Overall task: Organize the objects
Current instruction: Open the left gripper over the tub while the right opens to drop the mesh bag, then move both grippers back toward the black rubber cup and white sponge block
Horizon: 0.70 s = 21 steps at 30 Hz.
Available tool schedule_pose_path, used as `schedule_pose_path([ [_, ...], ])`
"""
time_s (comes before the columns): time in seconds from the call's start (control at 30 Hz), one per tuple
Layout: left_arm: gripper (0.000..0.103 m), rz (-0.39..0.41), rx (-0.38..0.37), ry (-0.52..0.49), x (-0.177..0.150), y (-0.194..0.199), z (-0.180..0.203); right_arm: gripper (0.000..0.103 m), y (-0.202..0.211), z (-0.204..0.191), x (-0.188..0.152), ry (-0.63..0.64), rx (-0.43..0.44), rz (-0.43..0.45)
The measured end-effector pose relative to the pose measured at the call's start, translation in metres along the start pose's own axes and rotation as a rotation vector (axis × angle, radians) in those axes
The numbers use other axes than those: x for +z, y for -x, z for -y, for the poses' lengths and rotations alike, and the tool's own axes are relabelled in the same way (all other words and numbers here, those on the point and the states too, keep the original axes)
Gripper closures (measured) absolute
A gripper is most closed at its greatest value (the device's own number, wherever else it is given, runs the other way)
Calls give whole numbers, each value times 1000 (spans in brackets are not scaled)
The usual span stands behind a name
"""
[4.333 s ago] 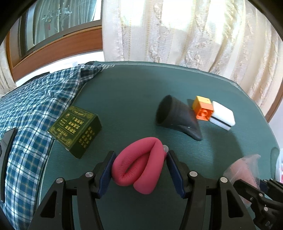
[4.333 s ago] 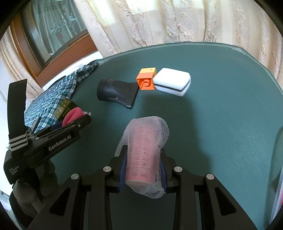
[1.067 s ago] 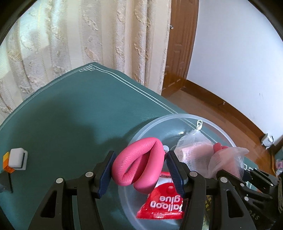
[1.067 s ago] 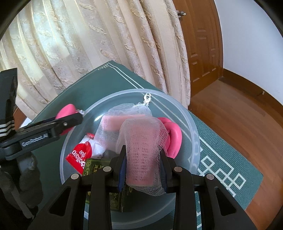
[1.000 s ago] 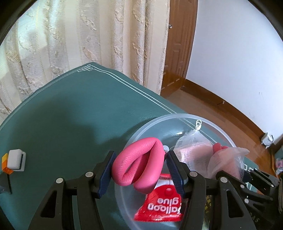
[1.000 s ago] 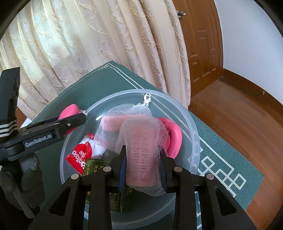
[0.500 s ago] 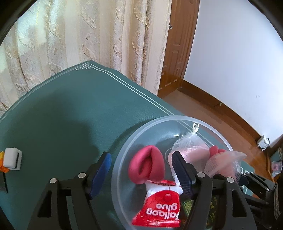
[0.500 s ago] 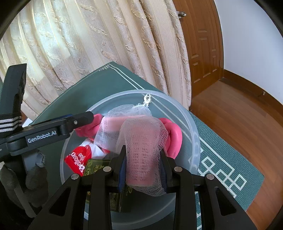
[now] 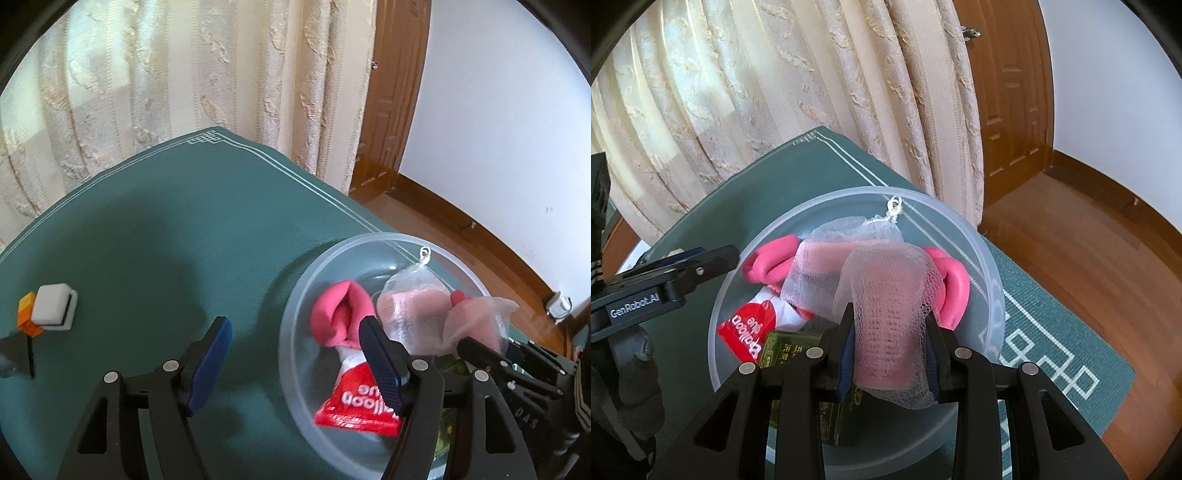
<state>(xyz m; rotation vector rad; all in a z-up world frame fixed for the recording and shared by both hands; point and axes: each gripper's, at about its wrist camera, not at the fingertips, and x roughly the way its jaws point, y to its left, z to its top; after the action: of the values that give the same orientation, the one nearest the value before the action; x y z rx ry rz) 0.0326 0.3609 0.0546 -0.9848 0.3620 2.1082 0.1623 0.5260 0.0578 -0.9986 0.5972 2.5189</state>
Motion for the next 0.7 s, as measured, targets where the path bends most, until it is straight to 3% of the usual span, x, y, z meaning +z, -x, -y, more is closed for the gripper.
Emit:
schedule_pose_path([
  [0.2,27,12,8,36,-5,11,-16,59,4,4,-2,-27,4,-14],
  [0.37,26,21,10,54,-11,21,-25,41,17,2,-1,-42,-9,16],
  [0.7,19,30,28,109,-22,33,-49,41,40,-18,7,-20,-36,104],
])
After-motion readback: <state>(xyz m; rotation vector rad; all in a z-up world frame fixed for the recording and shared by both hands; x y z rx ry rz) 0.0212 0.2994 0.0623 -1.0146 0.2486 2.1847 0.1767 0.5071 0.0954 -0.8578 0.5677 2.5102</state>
